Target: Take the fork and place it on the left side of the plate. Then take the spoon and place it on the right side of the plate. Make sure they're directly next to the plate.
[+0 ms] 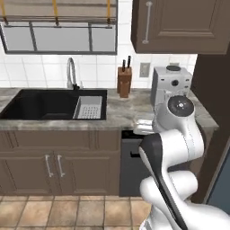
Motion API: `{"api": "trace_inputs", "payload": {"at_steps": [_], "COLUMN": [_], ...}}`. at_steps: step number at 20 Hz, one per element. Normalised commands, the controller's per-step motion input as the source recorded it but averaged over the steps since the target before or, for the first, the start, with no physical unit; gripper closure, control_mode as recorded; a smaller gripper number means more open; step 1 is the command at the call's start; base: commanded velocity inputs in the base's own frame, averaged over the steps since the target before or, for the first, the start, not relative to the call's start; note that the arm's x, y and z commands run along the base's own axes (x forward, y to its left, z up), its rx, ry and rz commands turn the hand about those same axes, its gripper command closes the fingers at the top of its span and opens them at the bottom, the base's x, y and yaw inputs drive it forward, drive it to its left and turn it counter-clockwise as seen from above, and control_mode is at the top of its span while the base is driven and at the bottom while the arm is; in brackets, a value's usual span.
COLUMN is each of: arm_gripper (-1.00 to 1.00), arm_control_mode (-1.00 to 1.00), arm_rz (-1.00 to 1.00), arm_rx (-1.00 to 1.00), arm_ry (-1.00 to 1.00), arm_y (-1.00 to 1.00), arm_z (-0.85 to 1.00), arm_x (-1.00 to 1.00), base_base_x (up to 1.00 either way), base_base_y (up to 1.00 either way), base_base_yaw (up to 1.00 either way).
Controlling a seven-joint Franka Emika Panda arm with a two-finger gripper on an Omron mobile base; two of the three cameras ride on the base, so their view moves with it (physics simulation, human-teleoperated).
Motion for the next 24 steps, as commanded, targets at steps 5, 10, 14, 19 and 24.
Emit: {"api": "trace_inputs", "payload": {"at_steps": [5, 10, 14, 19, 24], "arm_gripper": [1.00, 1.00, 1.00, 1.00, 1.00], "arm_control_mode": [1.00, 1.00, 1.00, 1.00, 1.00], "arm_rz": [0.00, 0.00, 0.00, 0.00, 0.00], "arm_rx": [0.00, 0.00, 0.00, 0.00, 0.00], "arm_ry": [0.00, 0.00, 0.00, 0.00, 0.00], "arm_y": [0.00, 0.00, 0.00, 0.00, 0.00], "arm_z": [0.00, 0.00, 0.00, 0.00, 0.00], "arm_x": [0.00, 0.00, 0.00, 0.00, 0.00], "base_base_x": [-0.70, -0.77, -0.66, -0.70, -0.64], "base_base_y": [0.22, 0.00, 0.00, 0.00, -0.05], "base_base_yaw": [0.37, 0.32, 0.34, 0.35, 0.37]}}
